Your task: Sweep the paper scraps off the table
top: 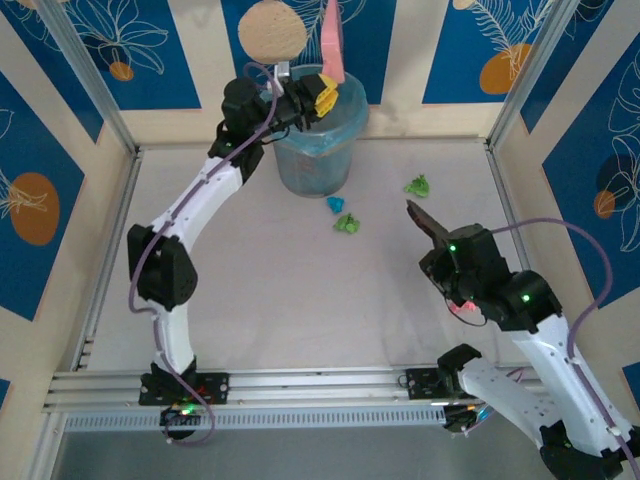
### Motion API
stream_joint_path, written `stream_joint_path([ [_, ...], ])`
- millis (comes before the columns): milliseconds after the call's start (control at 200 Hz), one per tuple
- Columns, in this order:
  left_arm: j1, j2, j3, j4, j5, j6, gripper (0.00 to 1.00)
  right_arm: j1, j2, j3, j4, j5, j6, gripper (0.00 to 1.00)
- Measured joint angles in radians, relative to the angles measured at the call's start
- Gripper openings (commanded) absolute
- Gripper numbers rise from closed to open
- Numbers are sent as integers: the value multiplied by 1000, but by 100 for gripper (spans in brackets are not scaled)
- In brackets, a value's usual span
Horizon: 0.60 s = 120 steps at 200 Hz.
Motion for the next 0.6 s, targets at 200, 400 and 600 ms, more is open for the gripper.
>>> stream_joint_path([
  [200, -111, -218, -276, 34, 36, 156, 0, -69, -3, 87, -183, 74, 98, 0],
  [400, -217, -359, -497, -155, -8, 444, 0, -174, -32, 93, -279, 130, 112, 0],
  [600, -350, -447, -608, -480, -219, 747, 0, -304, -42, 82, -293, 132, 85, 0],
])
